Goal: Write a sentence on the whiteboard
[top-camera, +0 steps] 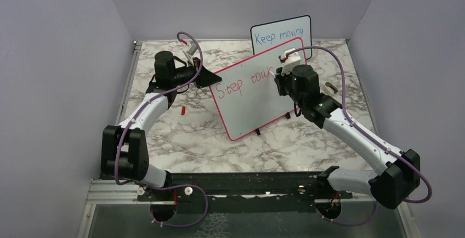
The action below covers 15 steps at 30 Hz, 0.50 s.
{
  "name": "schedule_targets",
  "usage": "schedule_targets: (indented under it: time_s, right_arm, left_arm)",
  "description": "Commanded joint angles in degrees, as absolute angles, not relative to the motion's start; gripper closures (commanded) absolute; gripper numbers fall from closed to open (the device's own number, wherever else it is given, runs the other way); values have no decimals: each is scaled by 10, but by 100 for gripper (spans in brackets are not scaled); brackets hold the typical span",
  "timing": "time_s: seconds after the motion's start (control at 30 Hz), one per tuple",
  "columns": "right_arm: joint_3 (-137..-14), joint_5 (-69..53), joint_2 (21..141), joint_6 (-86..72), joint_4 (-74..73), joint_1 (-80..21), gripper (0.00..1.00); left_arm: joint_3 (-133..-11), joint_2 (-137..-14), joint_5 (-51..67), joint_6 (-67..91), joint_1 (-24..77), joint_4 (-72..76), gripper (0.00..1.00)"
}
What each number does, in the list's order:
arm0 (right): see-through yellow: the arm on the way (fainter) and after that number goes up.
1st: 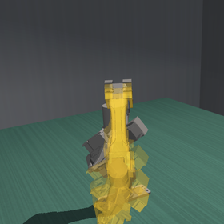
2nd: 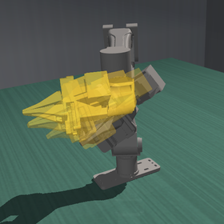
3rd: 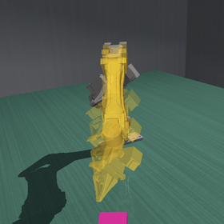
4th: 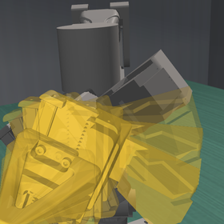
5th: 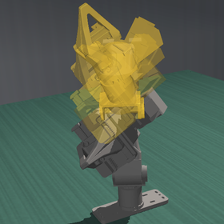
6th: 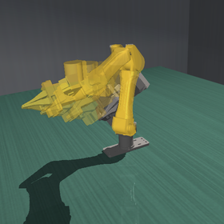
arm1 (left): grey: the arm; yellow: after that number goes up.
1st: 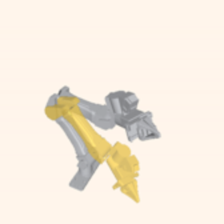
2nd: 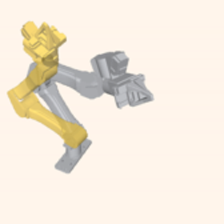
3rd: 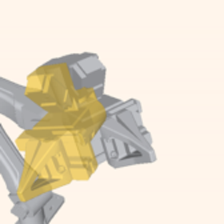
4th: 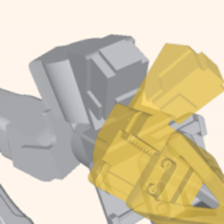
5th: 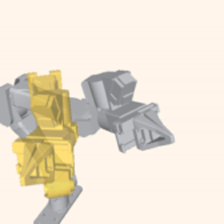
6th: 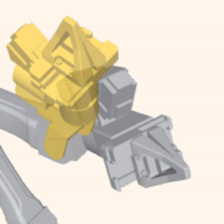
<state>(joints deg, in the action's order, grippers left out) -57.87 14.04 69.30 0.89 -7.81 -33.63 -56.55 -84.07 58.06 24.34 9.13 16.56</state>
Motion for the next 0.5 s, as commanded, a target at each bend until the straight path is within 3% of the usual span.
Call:
schedule_targets:
  time_s: [0.0,0.47]
  right_arm:
    - [-563,124,690,2,-109,-335,100]
    - [-560,148,695,4,-122,-335,100]
  left_arm:
    - [-560,-858,595,210,98,112,100]
    - [-561,-858,596,210,98,112,100]
